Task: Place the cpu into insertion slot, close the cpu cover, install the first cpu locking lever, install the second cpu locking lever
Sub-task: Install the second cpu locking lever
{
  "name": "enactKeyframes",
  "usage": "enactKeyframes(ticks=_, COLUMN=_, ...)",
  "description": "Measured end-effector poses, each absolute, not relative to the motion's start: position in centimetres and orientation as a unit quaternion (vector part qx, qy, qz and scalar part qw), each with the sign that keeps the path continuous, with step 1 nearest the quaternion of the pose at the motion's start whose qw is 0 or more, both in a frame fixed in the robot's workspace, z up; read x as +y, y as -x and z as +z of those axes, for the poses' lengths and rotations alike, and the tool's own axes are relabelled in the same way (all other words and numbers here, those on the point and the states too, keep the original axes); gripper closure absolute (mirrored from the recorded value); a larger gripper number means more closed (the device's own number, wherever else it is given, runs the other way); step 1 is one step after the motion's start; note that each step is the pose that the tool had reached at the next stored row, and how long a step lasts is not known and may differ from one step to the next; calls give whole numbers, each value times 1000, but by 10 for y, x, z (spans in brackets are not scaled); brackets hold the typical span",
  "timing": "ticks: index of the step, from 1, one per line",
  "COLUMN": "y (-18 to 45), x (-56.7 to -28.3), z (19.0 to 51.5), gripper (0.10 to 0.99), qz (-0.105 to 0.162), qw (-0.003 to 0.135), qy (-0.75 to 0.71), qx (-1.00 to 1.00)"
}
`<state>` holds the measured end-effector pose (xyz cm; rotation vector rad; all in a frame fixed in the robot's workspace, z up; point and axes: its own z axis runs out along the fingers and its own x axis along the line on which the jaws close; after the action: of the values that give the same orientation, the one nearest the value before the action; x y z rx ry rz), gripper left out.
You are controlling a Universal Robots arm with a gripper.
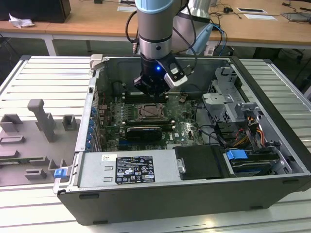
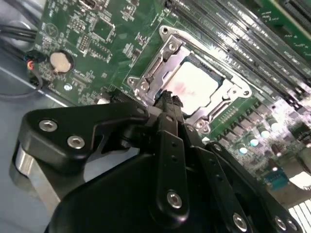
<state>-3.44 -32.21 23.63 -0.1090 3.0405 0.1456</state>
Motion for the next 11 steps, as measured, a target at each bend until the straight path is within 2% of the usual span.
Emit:
enactKeyframes(ticks=7, y=36, x=-344, z=239, gripper=980, qz=48, qw=47, qy=36, qx=997)
enactKeyframes(ticks=11, y=36, x=-357, z=238, gripper=980, qz=48, qw=41, qy=35, qx=997)
